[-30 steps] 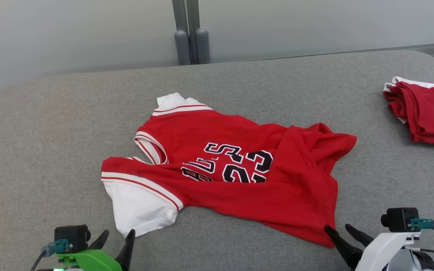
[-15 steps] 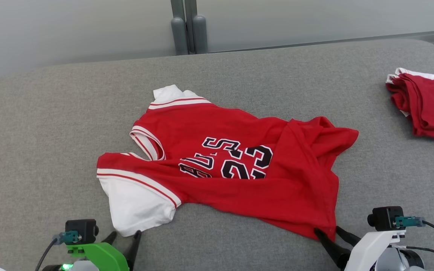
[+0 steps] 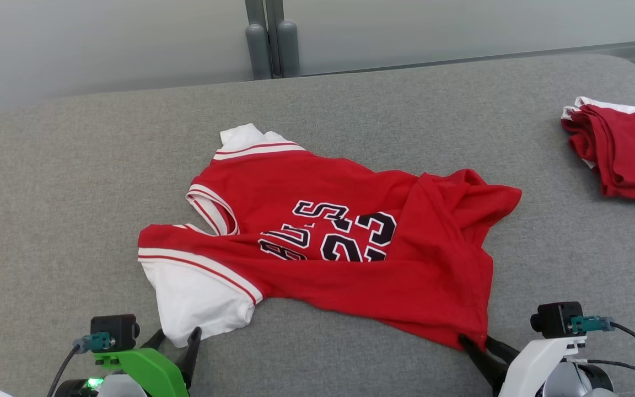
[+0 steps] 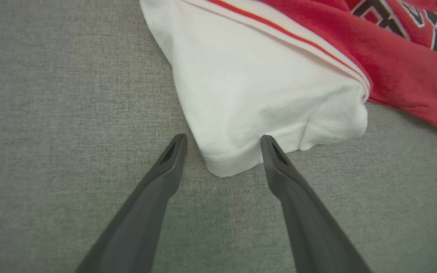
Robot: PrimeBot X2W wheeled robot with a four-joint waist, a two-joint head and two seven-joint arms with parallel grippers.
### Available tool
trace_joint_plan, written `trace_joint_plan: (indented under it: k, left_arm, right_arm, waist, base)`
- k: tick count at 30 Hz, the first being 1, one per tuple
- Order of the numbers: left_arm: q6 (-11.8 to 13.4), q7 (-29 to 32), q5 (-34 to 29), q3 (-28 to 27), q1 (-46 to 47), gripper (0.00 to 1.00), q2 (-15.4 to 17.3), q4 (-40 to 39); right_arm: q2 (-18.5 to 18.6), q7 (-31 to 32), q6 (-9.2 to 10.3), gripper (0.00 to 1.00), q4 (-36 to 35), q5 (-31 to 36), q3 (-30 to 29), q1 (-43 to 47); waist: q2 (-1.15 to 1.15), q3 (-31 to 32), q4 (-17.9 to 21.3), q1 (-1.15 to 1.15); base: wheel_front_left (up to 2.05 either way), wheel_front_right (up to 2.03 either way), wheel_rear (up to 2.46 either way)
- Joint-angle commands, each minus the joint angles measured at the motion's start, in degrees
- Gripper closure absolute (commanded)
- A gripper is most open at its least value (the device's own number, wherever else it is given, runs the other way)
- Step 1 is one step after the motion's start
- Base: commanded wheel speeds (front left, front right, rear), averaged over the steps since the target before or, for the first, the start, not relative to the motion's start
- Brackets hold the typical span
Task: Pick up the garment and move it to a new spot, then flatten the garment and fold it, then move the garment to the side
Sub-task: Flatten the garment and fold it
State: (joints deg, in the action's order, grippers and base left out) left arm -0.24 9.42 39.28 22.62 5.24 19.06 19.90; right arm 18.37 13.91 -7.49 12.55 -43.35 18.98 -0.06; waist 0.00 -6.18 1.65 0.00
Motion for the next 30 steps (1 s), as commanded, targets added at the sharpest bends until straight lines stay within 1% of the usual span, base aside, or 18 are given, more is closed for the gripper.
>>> trace_joint_plan:
  k: [1,2,4,5,6,7,9,10,11,12,13,14,16,23,25,26,28,30]
  left_arm:
    - [-0.26,-0.45,-0.09,0.11,0.74,0.0,0.03,0.37]
    - [-0.36,-0.63,-0.12,0.15,0.88,0.0,0.01,0.58]
    - [-0.43,-0.97,-0.21,0.21,1.23,0.0,-0.05,1.06]
    - [-0.51,-1.18,-0.29,0.24,1.4,0.0,-0.1,1.28]
    - [-0.59,-1.4,-0.27,0.28,1.46,0.0,-0.14,1.46]
    - [-0.66,-1.49,-0.25,0.33,1.47,0.0,-0.18,1.65]
    - [-0.72,-1.72,-0.22,0.41,1.58,0.0,-0.27,1.96]
    - [-0.81,-1.79,-0.18,0.46,1.69,0.02,-0.3,2.04]
    - [-0.88,-1.91,-0.17,0.53,1.83,0.3,-0.29,2.14]
    - [-1.0,-2.03,-0.23,0.56,1.93,0.6,-0.25,2.16]
    - [-1.09,-2.26,-0.35,0.6,2.0,0.86,-0.17,2.22]
    - [-1.33,-2.31,-0.22,0.69,1.98,1.0,-0.17,2.29]
    - [-1.69,-2.53,-0.17,0.79,1.93,1.0,0.01,2.22]
    - [-1.04,-3.44,-0.51,0.51,1.3,1.0,0.88,0.69]
    - [-0.85,-3.77,-0.58,0.31,0.99,1.0,1.34,-0.67]
    - [-0.85,-4.49,-0.28,-0.27,0.96,1.0,1.6,-2.89]
    - [-0.83,-4.81,-0.7,-1.0,1.73,1.0,3.06,-5.51]
    - [-0.1,-4.41,-2.12,-1.43,3.54,1.0,4.67,-8.54]
  right_arm:
    - [0.23,-0.32,0.0,0.44,0.16,-0.64,0.17,-0.58]
    - [0.31,-0.44,0.0,0.44,0.32,-0.72,0.21,-0.66]
    - [0.51,-0.53,0.0,0.4,0.78,-0.42,0.05,-0.92]
    - [0.56,-0.58,0.0,0.35,0.94,-0.23,0.01,-1.13]
    - [0.57,-0.68,0.0,0.36,1.11,-0.13,0.03,-1.22]
    - [0.58,-0.76,0.0,0.46,1.27,-0.07,0.09,-1.25]
    - [0.57,-0.95,0.0,0.55,1.4,-0.13,0.29,-1.38]
    - [0.57,-0.94,0.0,0.65,1.41,-0.22,0.4,-1.47]
    - [0.58,-1.12,0.0,0.78,1.41,-0.31,0.55,-1.58]
    - [0.62,-1.31,0.0,0.96,1.27,-0.36,0.69,-1.63]
    - [0.73,-1.69,0.0,1.0,0.99,-0.43,0.81,-1.63]
    - [0.86,-2.08,0.0,1.0,0.68,-0.6,0.91,-1.6]
    - [1.33,-2.69,0.0,1.0,0.17,-0.74,1.15,-1.47]
    - [2.79,-5.17,0.0,1.0,-3.16,-1.81,1.9,-1.04]
    - [3.5,-7.91,0.0,1.0,-6.0,-2.99,2.05,-1.68]
    - [4.51,-11.14,0.0,1.0,-8.76,-3.77,2.02,-2.66]
    - [5.79,-13.68,0.0,1.0,-11.13,-4.16,2.49,-3.7]
    - [7.42,-15.28,0.0,1.0,-12.34,-4.54,2.92,-5.14]
  waist:
    - [0.0,-0.05,-0.04,0.0]
    - [0.0,-0.07,-0.07,0.0]
    - [0.0,-0.1,-0.12,0.0]
    - [0.0,-0.11,-0.13,0.0]
    - [0.0,-0.09,-0.13,0.0]
    - [0.0,-0.09,-0.13,0.0]
    - [0.0,-0.09,-0.11,0.0]
    - [0.0,-0.11,-0.1,0.0]
    - [0.0,-0.1,-0.07,0.0]
    - [0.0,-0.09,-0.05,0.0]
    - [0.0,-0.08,-0.02,0.0]
    - [0.0,-0.03,0.0,0.0]
    - [0.0,0.07,0.01,0.0]
    - [0.0,0.47,-0.03,0.0]
    - [0.0,0.53,-0.07,0.0]
    - [0.0,0.48,0.04,0.0]
    - [0.0,0.19,0.09,0.0]
    - [0.0,-0.37,-0.04,0.0]
  base:
    - [0.0,0.0,0.0]
    - [0.0,0.0,0.0]
    - [0.0,0.0,0.0]
    - [0.0,0.0,0.0]
    - [0.0,0.0,0.0]
    - [0.0,0.0,0.0]
    - [0.0,0.0,0.0]
    - [0.0,0.0,0.0]
    - [0.0,0.0,0.0]
    - [0.0,0.0,0.0]
    - [0.0,0.0,0.0]
    - [0.0,0.0,0.0]
    - [0.0,0.0,0.0]
    - [0.0,0.0,0.0]
    - [0.0,0.0,0.0]
    - [0.0,0.0,0.0]
    - [0.0,0.0,0.0]
    - [0.0,0.0,0.0]
